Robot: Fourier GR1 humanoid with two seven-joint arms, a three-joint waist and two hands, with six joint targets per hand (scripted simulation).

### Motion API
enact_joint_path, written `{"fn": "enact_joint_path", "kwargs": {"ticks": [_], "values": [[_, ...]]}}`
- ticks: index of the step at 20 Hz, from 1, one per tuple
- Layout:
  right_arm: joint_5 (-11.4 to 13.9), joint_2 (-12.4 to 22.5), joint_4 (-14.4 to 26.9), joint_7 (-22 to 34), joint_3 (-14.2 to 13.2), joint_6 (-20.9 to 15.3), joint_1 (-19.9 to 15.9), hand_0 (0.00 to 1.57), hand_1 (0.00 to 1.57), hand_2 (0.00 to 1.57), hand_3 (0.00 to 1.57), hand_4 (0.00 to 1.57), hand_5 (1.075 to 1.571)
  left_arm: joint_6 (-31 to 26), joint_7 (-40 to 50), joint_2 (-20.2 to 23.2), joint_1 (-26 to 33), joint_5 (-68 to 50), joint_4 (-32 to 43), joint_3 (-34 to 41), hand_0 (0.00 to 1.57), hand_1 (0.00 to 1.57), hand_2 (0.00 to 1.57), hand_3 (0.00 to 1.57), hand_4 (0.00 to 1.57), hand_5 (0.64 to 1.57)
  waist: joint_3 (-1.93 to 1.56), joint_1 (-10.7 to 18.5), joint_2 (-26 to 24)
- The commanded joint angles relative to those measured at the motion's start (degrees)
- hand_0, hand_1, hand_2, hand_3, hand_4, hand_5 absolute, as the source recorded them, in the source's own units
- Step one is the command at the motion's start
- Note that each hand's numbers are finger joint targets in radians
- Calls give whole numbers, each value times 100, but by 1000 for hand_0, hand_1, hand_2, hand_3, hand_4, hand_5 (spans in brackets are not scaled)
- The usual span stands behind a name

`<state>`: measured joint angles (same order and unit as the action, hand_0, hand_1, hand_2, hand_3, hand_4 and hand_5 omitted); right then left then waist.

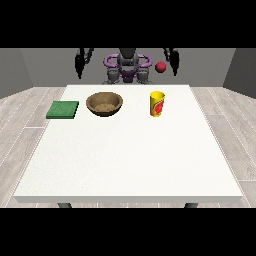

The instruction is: Pick the cup and pour the ball into the bowl, then pick the bowl and place it on the pad

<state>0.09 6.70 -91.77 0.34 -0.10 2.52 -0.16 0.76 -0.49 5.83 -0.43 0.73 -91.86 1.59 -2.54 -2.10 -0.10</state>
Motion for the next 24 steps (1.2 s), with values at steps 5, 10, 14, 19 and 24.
{"fn": "enact_joint_path", "kwargs": {"ticks": [5,10,14,19,24], "values": [[-77,230,-525,549,-94,35,-47,0,0,0,0,0,1568,-89,555,279,-84,-55,-556,64,0,0,0,0,0,1524,192,-53,-1443],[-575,-299,-138,-330,-500,-164,381,0,0,0,0,0,1566,-45,358,-564,589,-1220,-1189,-777,0,0,0,0,0,1536,250,423,-1401],[-637,-212,-632,-30,-532,-159,188,0,0,0,0,0,1566,202,186,-576,686,-804,-1709,-1014,0,0,0,0,0,1507,254,313,-818],[-518,-331,-150,-714,-355,49,83,0,0,0,0,0,1564,242,27,-439,22,-408,-1456,-754,0,0,0,0,0,1437,253,262,-218],[-737,-32,207,-864,-698,202,-894,0,0,0,0,0,1566,37,-380,22,-968,-411,-706,-97,0,0,0,0,0,1335,253,144,826]]}}
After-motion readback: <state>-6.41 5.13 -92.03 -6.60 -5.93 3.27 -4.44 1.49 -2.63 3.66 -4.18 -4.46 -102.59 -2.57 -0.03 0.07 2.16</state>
